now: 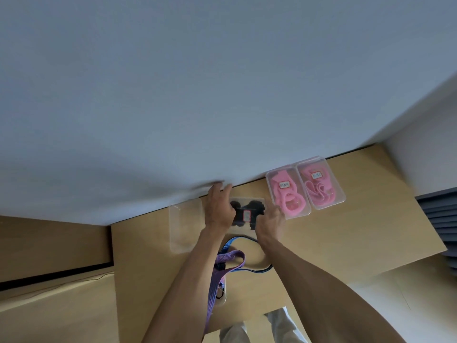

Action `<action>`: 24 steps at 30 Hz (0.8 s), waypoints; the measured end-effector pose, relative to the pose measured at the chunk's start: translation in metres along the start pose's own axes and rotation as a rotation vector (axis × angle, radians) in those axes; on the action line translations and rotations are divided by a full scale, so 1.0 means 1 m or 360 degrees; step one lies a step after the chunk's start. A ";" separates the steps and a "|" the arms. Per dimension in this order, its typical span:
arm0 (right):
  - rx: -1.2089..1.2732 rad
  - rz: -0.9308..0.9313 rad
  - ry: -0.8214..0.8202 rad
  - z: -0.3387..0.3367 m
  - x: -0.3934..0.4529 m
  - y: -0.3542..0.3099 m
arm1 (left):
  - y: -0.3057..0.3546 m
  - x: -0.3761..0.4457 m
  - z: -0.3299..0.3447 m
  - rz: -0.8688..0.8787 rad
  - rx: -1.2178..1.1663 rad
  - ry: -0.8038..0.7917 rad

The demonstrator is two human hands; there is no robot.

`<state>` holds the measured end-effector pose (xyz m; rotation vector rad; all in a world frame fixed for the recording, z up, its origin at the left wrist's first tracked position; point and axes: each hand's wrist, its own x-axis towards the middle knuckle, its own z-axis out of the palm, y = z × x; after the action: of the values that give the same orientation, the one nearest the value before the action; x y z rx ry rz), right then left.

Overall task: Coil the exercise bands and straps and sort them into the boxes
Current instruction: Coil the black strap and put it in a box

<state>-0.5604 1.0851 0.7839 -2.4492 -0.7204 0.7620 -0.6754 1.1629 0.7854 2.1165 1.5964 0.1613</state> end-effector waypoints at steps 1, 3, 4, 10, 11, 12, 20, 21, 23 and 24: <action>-0.0002 -0.0064 0.0014 -0.003 0.002 -0.007 | 0.001 0.002 0.001 0.0024 0.0005 -0.0069; 0.0063 -0.0139 0.0019 -0.004 0.008 -0.022 | 0.005 0.001 0.001 -0.0088 -0.0038 -0.0170; 0.0091 -0.0159 0.0011 -0.004 0.012 -0.029 | 0.005 0.000 0.004 -0.0200 -0.0056 -0.0223; 0.0047 -0.0234 -0.0048 0.001 0.016 -0.028 | -0.010 -0.008 0.021 -0.0683 -0.0326 -0.0250; -0.0004 -0.0243 -0.0044 0.003 0.013 -0.022 | -0.012 -0.009 0.024 -0.0736 -0.0399 -0.0222; -0.0053 -0.0232 -0.0055 0.005 0.009 -0.016 | -0.013 -0.010 0.025 -0.0750 -0.0458 -0.0200; -0.0319 -0.0433 -0.0245 0.014 -0.002 0.019 | -0.006 -0.010 0.028 -0.0578 -0.0723 -0.0111; -0.0328 -0.0469 -0.0227 0.014 0.001 0.018 | -0.004 -0.008 0.031 -0.0564 -0.0758 -0.0124; -0.0437 -0.0563 -0.0242 0.011 0.004 0.016 | 0.002 -0.007 0.033 -0.0574 -0.0784 -0.0145; -0.0493 -0.0638 -0.0252 0.010 0.005 0.015 | 0.005 -0.007 0.033 -0.0584 -0.0766 -0.0138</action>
<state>-0.5576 1.0799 0.7666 -2.4009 -1.4315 0.7306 -0.6608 1.1448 0.7601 1.4301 1.6626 0.2922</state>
